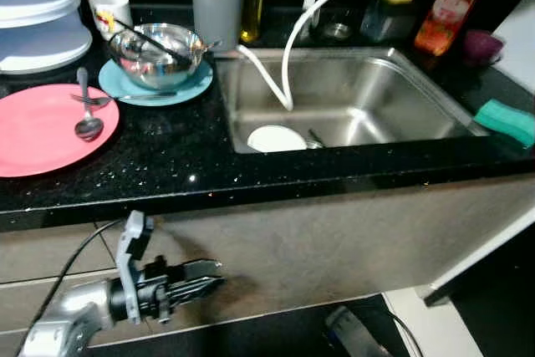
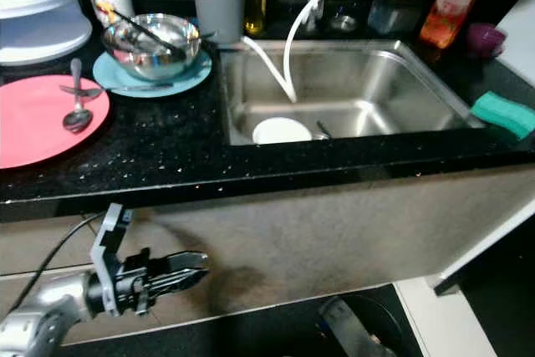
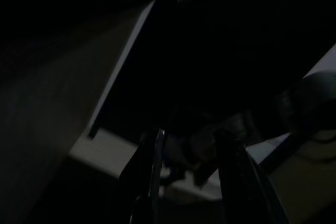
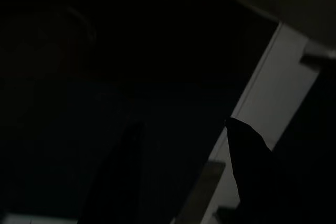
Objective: Kitchen organization
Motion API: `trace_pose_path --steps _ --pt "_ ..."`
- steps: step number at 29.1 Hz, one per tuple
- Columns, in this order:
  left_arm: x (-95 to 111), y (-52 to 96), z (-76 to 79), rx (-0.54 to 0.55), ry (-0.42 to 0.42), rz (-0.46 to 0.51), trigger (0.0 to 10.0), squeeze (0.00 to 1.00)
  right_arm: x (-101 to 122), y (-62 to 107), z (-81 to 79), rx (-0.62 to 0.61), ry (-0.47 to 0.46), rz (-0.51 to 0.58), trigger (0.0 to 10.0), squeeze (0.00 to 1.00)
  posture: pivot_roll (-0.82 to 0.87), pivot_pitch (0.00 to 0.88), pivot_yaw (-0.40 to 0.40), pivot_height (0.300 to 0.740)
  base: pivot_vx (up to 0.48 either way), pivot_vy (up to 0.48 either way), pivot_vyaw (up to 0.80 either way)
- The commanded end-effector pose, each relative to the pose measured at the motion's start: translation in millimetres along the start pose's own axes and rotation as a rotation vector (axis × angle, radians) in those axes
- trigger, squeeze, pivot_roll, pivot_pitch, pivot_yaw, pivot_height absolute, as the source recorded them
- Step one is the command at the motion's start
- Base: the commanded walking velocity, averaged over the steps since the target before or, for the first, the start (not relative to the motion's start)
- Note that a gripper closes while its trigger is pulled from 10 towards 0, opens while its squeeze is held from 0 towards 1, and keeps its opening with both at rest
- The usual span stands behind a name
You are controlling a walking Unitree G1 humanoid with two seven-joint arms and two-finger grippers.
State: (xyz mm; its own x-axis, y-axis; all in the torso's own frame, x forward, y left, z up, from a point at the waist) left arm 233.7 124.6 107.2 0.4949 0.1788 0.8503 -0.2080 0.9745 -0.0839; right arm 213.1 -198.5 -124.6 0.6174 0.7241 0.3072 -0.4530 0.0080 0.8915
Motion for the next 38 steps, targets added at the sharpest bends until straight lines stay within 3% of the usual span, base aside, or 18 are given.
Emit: trace_pose_path --steps 1,2,4,5,8,10,11,14,18,19,22,23,27,30,31,35,36,38 --pt "6 -2.9 13.4 -0.071 0.003 0.02 10.0 0.0 -18 1.5 -1.6 0.002 -0.007 -0.056 10.0 0.0 0.1 0.093 -0.073 0.74 0.0 0.0 0.0" --pt "6 -2.9 13.4 -0.071 0.003 0.02 10.0 0.0 -18 1.5 -1.6 0.002 -0.007 -0.056 10.0 0.0 0.1 0.093 -0.073 0.74 0.0 0.0 0.0" --pt "15 -7.1 38.7 -0.16 0.005 0.025 10.0 0.0 -19 1.6 -0.9 0.0 -0.008 -0.059 10.0 0.0 0.1 0.096 -0.074 0.74 0.0 0.0 0.0" --pt "15 -7.1 38.7 -0.16 0.005 0.025 10.0 0.0 -19 1.6 -0.9 0.0 -0.008 -0.059 10.0 0.0 0.1 0.096 -0.074 0.74 0.0 0.0 0.0" --pt "23 -18.5 89.8 -0.336 0.037 -0.001 10.0 0.0 -20 2.0 2.5 -0.006 -0.003 -0.062 10.0 0.0 0.1 0.099 -0.081 0.74 0.0 0.0 0.0" --pt "29 -26.0 109.8 -0.411 0.042 0.022 10.0 0.0 -17 1.7 3.6 -0.007 -0.001 -0.058 10.0 0.0 0.11 0.1 -0.081 0.74 0.0 0.0 0.0" --pt "29 -26.0 109.8 -0.411 0.042 0.022 10.0 0.0 -17 1.7 3.6 -0.007 -0.001 -0.058 10.0 0.0 0.11 0.1 -0.081 0.74 0.0 0.0 0.0" --pt "39 -37.6 134.2 -0.514 0.045 0.084 10.0 0.0 -13 1.1 3.8 -0.009 0.006 -0.053 10.0 0.0 0.11 0.106 -0.082 0.74 0.0 0.0 0.0" --pt "59 -49.9 142.2 -0.519 0.001 0.192 10.0 0.0 -12 2.2 14.2 -0.019 0.007 -0.046 10.0 0.0 0.11 0.108 -0.083 0.74 0.0 0.0 0.0" --pt "90 -59.3 134.0 -0.422 -0.068 0.337 10.0 0.0 -13 3.7 23.6 -0.024 0.008 -0.04 10.0 0.0 0.11 0.108 -0.084 0.74 0.0 0.0 0.0" --pt "132 -63.0 113.4 -0.216 -0.185 0.477 10.0 0.0 -17 5.0 27.1 -0.021 0.013 -0.038 10.0 0.0 0.11 0.107 -0.087 0.74 0.0 0.0 0.0" --pt "141 -62.6 108.7 -0.172 -0.19 0.505 10.0 0.0 -18 5.2 27.5 -0.02 0.014 -0.039 10.0 0.0 0.11 0.107 -0.087 0.74 0.0 0.0 0.0" --pt "191 -50.5 88.5 0.1 -0.384 0.62 10.0 0.0 -22 6.2 29.4 -0.016 0.02 -0.043 10.0 0.0 0.12 0.109 -0.087 0.74 0.0 0.0 0.0" --pt "201 -46.6 83.6 0.176 -0.428 0.632 10.0 0.0 -23 6.5 29.9 -0.015 0.021 -0.044 10.0 0.0 0.12 0.109 -0.087 0.74 0.0 0.0 0.0" --pt "209 -41.8 79.3 0.253 -0.471 0.642 10.0 0.0 -24 6.7 30.0 -0.014 0.021 -0.045 10.0 0.0 0.12 0.104 -0.087 0.74 0.0 0.0 0.0" --pt "245 -2.6 40.9 0.763 -0.681 0.657 10.0 0.0 -26 6.7 27.5 -0.009 0.027 -0.044 10.0 0.0 0.12 0.104 -0.088 0.74 0.0 0.0 0.0" --pt "245 -2.6 40.9 0.763 -0.681 0.657 10.0 0.0 -26 6.7 27.5 -0.009 0.027 -0.044 10.0 0.0 0.12 0.104 -0.088 0.74 0.0 0.0 0.0" --pt "251 17.0 24.4 0.967 -0.755 0.627 10.0 0.0 -23 6.1 24.6 -0.003 0.026 -0.025 10.0 0.0 0.12 0.109 -0.092 0.74 0.0 0.0 0.0"
Point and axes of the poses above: a point about 5 cm out from each wrist's last joint towards the gripper, its own y axis pointing back from the gripper into the wrist, its own x axis along the axis of the wrist's last joint, z = x × y, the point moved 5 cm from there along -y, pointing out of the wrist towards the gripper, and after that the axes turned 11 degrees about y, right-handed, at the moved point
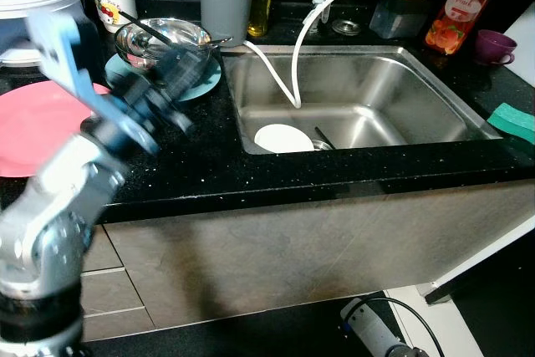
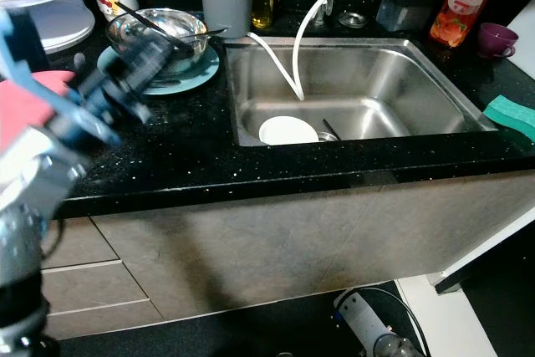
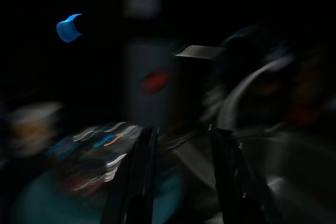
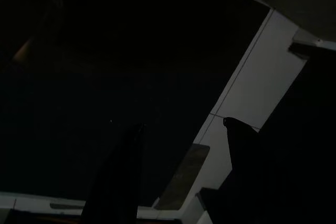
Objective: Kitchen organization
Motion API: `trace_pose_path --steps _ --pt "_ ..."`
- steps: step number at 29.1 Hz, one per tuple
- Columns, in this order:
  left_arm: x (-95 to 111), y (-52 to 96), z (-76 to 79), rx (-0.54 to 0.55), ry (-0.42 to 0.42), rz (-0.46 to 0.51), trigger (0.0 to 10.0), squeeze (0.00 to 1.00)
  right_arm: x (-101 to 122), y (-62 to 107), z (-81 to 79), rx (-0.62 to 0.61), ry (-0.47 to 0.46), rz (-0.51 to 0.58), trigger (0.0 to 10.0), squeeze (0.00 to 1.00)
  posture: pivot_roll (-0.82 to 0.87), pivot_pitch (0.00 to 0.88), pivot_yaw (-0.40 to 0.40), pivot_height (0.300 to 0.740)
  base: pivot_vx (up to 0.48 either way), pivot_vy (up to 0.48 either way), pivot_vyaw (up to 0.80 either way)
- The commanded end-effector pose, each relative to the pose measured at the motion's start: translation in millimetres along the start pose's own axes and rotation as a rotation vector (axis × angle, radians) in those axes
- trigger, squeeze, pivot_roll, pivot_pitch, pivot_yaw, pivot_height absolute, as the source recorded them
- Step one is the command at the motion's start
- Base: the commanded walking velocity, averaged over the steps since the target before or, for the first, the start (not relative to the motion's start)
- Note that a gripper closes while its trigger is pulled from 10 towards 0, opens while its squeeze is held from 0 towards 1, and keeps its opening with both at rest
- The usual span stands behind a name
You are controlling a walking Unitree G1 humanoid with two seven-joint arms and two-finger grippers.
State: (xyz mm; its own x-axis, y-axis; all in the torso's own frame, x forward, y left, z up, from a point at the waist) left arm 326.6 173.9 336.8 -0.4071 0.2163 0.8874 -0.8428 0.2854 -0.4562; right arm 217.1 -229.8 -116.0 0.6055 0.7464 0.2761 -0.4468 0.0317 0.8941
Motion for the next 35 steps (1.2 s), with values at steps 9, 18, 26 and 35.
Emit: trace_pose_path --steps 9,18,26,35 --pt "-23 -1.0 -58.2 0.321 -0.217 -0.104 10.0 0.0 -2 -1.6 -18.3 0.035 -0.014 0.0 10.0 0.0 0.12 0.116 -0.099 0.74 0.0 0.0 0.79" --pt "-28 -22.7 -67.5 0.355 -0.126 -0.102 10.0 0.0 -3 -1.9 -15.6 0.004 -0.005 -0.016 10.0 0.0 0.1 0.121 -0.095 0.74 0.0 0.0 0.34" --pt "-41 -37.8 -87.6 0.376 0.057 -0.136 10.0 0.0 5 -3.2 -18.9 0.004 0.001 -0.009 10.0 0.0 0.09 0.122 -0.093 0.74 0.0 0.0 0.0" --pt "-74 -45.2 -109.7 0.41 0.289 -0.226 10.0 1.0 5 -3.4 -17.9 -0.006 0.006 -0.016 10.0 0.0 0.06 0.135 -0.085 0.74 0.0 0.0 0.0"
Point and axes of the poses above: a point about 5 cm out from each wrist's last joint towards the gripper, its own y axis pointing back from the gripper into the wrist, its own x axis along the axis of the wrist's last joint, z = x × y, the point moved 5 cm from there along -y, pointing out of the wrist towards the gripper, and after that the axes turned 11 degrees about y, right-handed, at the moved point
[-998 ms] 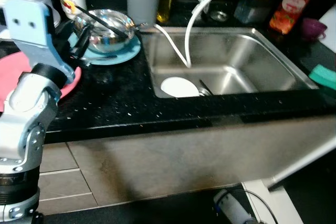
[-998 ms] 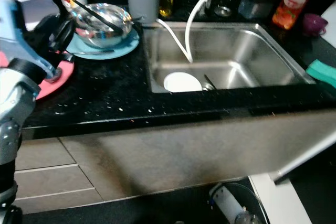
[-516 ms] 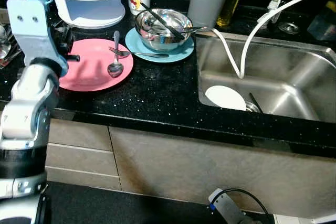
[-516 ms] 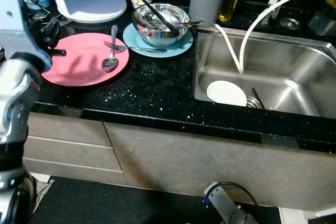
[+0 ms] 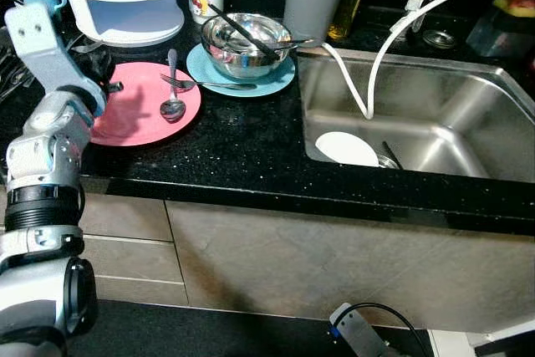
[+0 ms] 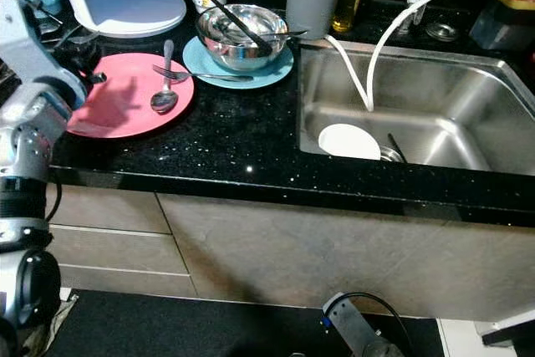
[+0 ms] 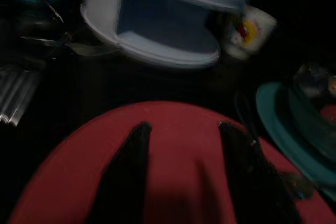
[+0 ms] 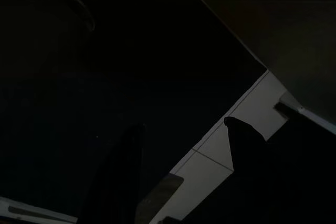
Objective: Kitchen organization
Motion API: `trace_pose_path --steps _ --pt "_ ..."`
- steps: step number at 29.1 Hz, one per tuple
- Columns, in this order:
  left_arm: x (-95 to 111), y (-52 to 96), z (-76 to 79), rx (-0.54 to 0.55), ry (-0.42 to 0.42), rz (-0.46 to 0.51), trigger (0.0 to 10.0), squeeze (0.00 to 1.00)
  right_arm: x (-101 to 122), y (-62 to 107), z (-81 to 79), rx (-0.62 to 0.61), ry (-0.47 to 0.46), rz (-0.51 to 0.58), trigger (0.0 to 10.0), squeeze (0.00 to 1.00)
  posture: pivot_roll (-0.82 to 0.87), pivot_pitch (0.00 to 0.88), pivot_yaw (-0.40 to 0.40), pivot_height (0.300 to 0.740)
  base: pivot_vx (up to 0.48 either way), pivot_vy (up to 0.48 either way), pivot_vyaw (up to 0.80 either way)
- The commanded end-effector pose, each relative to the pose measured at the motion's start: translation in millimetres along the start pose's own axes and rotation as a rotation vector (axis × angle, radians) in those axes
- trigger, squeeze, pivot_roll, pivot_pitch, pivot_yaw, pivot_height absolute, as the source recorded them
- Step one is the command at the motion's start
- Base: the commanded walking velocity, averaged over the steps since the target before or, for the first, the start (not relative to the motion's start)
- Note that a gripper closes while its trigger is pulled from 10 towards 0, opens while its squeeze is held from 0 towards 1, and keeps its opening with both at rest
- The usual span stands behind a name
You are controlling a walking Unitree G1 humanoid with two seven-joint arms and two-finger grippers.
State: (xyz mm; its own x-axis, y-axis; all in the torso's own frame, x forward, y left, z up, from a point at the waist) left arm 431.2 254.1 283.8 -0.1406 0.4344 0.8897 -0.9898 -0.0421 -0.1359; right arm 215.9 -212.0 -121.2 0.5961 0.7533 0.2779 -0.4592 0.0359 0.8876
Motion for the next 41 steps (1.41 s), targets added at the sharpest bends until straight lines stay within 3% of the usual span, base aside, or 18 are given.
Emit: trace_pose_path --steps 1,3,4,12,17,25,29,30,35,40,41 --pt "-7 -5.2 10.1 -0.043 0.037 -0.038 10.0 1.0 -6 0.2 -3.1 0.005 -0.004 -0.023 10.0 0.0 0.06 0.135 -0.084 0.74 0.0 0.0 0.0" --pt "-9 -6.6 11.9 -0.051 0.042 -0.051 10.0 1.0 -6 0.2 -2.9 0.004 -0.004 -0.024 10.0 0.0 0.06 0.135 -0.084 0.74 0.0 0.0 0.0" --pt "-14 -10.4 18.3 -0.074 0.065 -0.086 10.0 0.0 -9 0.7 -0.4 -0.001 -0.004 -0.026 10.0 0.0 0.06 0.136 -0.083 0.74 0.0 0.0 0.0" --pt "-19 -18.3 34.5 -0.143 0.085 -0.144 10.0 0.0 -23 4.8 18.4 -0.019 -0.003 -0.036 10.0 0.0 0.06 0.138 -0.08 0.74 0.0 0.0 0.0" --pt "-34 -20.3 31.1 -0.097 0.085 -0.215 10.0 0.0 -37 9.2 30.7 -0.029 0.007 -0.052 10.0 0.0 0.06 0.14 -0.078 0.74 0.0 0.0 0.0" --pt "-56 -20.0 24.4 -0.026 0.066 -0.329 10.0 0.0 -50 12.9 36.7 -0.039 0.011 -0.072 10.0 0.0 0.06 0.142 -0.073 0.74 0.0 0.0 0.0" --pt "-59 -20.3 25.6 -0.022 0.036 -0.347 10.0 0.0 -49 10.7 23.9 -0.029 0.012 -0.072 10.0 0.0 0.05 0.144 -0.072 0.74 0.0 0.0 0.0" --pt "-60 -20.9 29.6 -0.041 0.026 -0.358 10.0 0.0 -41 7.3 11.1 -0.019 0.014 -0.063 10.0 0.0 0.05 0.145 -0.071 0.74 0.0 0.0 0.0" --pt "-63 -20.6 32.5 -0.048 0.01 -0.391 10.0 0.0 -19 1.3 -10.7 -0.006 0.02 -0.039 10.0 0.0 0.06 0.146 -0.069 0.74 0.0 0.0 0.0" --pt "-67 -19.2 31.8 -0.045 -0.005 -0.422 10.0 0.0 -5 -0.9 -18.3 -0.008 0.022 -0.023 10.0 0.0 0.06 0.146 -0.068 0.74 0.0 0.0 0.0" --pt "-69 -18.8 31.1 -0.044 -0.004 -0.43 0.0 0.0 0 -1.7 -20.9 -0.012 0.024 -0.018 10.0 0.0 0.06 0.144 -0.066 0.74 0.0 0.0 0.0"
Point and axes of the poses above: a point about 5 cm out from each wrist's last joint towards the gripper, its own y axis pointing back from the gripper into the wrist, its own x axis along the axis of the wrist's last joint, z = x × y, the point moved 5 cm from there along -y, pointing out of the wrist towards the gripper, and after that the axes turned 11 degrees about y, right-handed, at the moved point
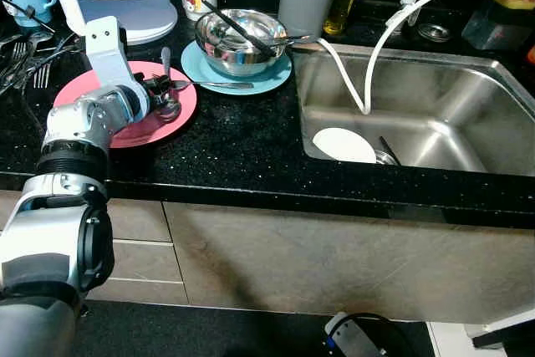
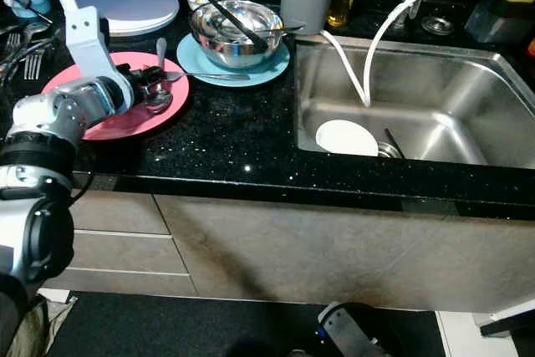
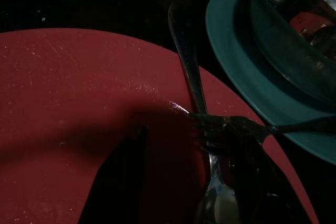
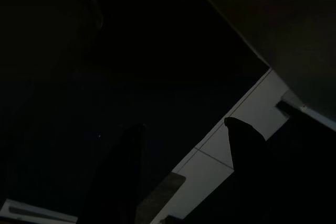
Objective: Kitchen organization
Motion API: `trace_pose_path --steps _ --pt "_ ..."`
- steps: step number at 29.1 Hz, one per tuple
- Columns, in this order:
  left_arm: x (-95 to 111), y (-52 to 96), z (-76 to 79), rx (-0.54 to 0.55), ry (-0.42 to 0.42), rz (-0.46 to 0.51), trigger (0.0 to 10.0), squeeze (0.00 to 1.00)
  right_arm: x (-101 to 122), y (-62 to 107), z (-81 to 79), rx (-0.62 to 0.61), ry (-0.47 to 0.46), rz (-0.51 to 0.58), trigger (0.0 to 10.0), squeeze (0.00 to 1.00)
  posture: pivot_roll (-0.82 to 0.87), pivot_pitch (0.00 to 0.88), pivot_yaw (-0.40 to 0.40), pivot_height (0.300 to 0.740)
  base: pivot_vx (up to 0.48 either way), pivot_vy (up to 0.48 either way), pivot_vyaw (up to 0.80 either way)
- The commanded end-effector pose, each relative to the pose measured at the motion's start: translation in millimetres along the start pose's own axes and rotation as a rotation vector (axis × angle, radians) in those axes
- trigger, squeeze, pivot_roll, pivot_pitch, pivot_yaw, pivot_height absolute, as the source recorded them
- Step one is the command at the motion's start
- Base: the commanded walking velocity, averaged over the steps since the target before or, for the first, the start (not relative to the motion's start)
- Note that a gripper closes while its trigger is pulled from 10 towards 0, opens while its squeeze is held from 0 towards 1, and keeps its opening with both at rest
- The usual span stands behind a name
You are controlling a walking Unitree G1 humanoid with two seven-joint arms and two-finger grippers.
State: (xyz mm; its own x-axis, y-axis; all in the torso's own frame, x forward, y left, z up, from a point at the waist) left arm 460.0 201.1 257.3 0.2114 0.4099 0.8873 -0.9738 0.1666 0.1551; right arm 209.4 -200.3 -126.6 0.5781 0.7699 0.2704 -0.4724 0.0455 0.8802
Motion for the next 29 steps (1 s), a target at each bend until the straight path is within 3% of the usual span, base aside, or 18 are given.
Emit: trace_pose_path --steps 1,9,20,26,27,29 --pt "-19 -2.6 -4.0 0.015 0.004 -0.081 0.0 0.0 -4 0.0 -5.9 0.002 -0.001 -0.022 10.0 0.0 0.06 0.142 -0.066 0.74 0.0 0.0 0.0" --pt "-22 -2.8 -2.0 0.008 -0.002 -0.093 0.0 0.0 -14 1.4 3.3 -0.015 -0.001 -0.036 10.0 0.0 0.06 0.138 -0.067 0.74 0.0 0.0 0.0" --pt "-21 -0.4 -8.0 0.019 0.002 -0.089 0.0 0.0 -24 4.7 32.6 -0.047 -0.007 -0.047 10.0 0.0 0.06 0.137 -0.065 0.74 0.0 0.0 0.0" --pt "-3 2.7 -10.5 0.039 -0.026 -0.007 0.0 0.0 -25 5.0 33.2 -0.05 -0.014 -0.047 10.0 0.0 0.06 0.142 -0.063 0.74 0.0 0.0 0.0" --pt "10 5.4 -9.8 0.049 -0.058 0.054 0.0 0.0 -26 5.1 32.6 -0.05 -0.014 -0.047 10.0 0.0 0.06 0.143 -0.063 0.74 0.0 0.0 0.0" --pt "17 7.0 -6.3 0.038 -0.07 0.087 0.0 0.0 -26 5.1 32.2 -0.049 -0.014 -0.047 10.0 0.0 0.06 0.143 -0.063 0.74 0.0 0.0 0.0"
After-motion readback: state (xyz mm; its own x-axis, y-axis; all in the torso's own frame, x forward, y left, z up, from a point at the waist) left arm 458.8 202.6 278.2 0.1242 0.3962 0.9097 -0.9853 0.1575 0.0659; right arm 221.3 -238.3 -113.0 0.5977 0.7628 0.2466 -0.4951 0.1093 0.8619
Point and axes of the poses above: a point about 5 cm out from each wrist's last joint towards the gripper, its own y axis pointing back from the gripper into the wrist, its own x axis along the axis of the wrist's last joint, z = x × y, the point moved 5 cm from there along -y, pointing out of the wrist towards the gripper, and after that the axes turned 11 degrees about y, right-handed, at the moved point
